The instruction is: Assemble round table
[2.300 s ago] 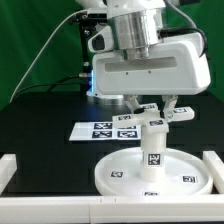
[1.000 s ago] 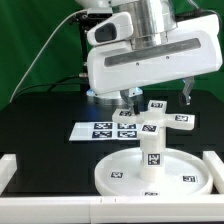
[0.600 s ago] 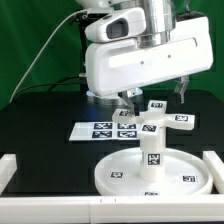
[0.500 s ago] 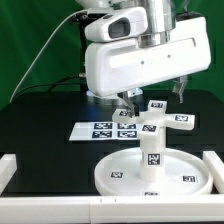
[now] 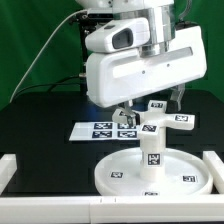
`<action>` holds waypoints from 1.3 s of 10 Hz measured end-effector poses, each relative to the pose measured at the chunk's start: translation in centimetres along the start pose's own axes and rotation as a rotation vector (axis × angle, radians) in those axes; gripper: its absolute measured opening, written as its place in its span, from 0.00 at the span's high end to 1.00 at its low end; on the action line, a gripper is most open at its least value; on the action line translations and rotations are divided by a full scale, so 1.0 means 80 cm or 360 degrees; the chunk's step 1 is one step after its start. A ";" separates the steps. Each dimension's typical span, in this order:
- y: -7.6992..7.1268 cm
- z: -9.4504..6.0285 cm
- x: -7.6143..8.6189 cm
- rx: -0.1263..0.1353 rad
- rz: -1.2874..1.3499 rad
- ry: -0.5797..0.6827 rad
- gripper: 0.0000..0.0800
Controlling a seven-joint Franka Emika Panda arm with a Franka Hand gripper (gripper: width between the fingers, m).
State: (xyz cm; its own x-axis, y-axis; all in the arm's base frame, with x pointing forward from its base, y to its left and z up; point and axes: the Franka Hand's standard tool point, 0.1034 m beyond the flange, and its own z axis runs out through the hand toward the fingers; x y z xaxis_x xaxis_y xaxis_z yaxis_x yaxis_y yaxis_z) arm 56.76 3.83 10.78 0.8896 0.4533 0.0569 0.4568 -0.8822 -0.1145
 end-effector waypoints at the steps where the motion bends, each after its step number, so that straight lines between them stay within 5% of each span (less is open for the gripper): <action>1: 0.000 0.003 -0.002 0.0006 0.0027 0.0014 0.19; 2: 0.000 0.003 -0.002 0.0005 0.0031 0.0013 0.19; 4: 0.000 0.003 -0.002 0.0005 0.0052 0.0013 0.45; 9: 0.000 0.003 -0.002 -0.0007 0.0763 0.0088 0.45; 13: 0.001 0.003 -0.004 0.0038 0.1574 0.0144 0.45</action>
Offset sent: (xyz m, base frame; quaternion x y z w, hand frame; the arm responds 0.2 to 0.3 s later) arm 0.0000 0.0000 0.0000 0.0000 0.0000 0.0000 1.0000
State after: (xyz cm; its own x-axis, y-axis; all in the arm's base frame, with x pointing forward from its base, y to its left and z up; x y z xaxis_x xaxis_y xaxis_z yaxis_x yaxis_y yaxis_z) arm 56.55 3.63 10.53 0.8675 -0.4974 0.0003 -0.4900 -0.8548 -0.1711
